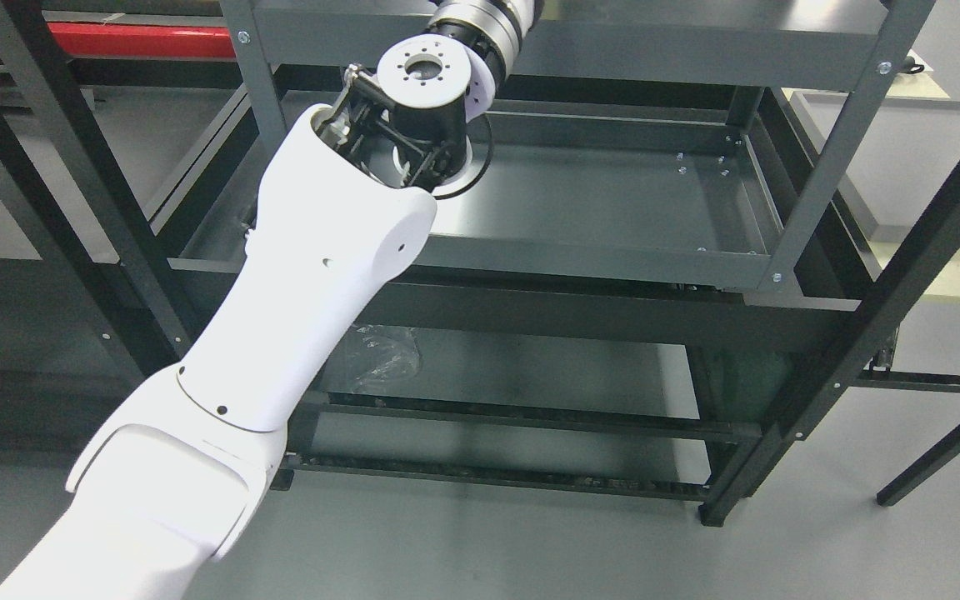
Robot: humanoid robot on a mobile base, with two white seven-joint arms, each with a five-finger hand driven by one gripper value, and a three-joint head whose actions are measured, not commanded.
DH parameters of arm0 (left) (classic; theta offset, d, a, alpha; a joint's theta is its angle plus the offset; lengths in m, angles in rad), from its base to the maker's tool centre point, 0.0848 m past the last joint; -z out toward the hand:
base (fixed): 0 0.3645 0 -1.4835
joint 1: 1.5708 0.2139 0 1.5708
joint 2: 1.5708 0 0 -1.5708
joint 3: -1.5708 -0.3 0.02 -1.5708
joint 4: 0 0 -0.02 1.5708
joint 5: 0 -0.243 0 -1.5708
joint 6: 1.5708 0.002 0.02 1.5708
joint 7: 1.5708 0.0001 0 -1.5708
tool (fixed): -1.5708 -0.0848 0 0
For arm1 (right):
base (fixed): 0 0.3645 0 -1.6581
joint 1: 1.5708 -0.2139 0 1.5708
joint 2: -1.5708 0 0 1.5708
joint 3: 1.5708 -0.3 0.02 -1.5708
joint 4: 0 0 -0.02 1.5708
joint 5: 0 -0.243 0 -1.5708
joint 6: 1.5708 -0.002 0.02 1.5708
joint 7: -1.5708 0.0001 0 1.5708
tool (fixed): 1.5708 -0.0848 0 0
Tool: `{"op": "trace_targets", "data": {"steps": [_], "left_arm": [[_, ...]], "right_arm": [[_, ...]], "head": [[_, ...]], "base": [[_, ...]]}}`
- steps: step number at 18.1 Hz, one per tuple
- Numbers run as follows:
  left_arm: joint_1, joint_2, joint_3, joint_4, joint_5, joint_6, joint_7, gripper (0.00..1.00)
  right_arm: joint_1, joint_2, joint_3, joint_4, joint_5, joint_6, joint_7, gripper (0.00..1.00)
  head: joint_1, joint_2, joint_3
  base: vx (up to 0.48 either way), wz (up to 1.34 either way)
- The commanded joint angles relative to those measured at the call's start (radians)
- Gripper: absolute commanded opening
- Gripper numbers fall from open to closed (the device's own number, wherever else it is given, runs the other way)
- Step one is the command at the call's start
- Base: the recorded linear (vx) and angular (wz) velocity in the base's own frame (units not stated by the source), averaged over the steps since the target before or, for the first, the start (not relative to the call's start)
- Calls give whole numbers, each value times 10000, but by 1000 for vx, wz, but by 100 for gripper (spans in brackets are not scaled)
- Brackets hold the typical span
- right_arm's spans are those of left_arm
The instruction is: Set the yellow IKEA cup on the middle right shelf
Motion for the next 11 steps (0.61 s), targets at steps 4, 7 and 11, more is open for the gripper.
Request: {"op": "trace_targets", "data": {"steps": [4,7,11], "left_arm": [[1896,174,-3215,-1037,-62,-1592,-1809,99],[3200,174,-2850,-975,-413,-1700,-1826,99],[4918,174,-1549,-318,-1747,-2404,-1811,99]], "right_arm": [[107,-175,168,-2,-245,7,-2146,99],[107,-175,168,-2,-245,7,-2146,99],[107,-175,168,-2,-245,7,-2146,99]], "head": [[0,0,0],[0,0,0],[0,0,0]], "base": [[-72,-46],[-43,-35],[-26,0]]}}
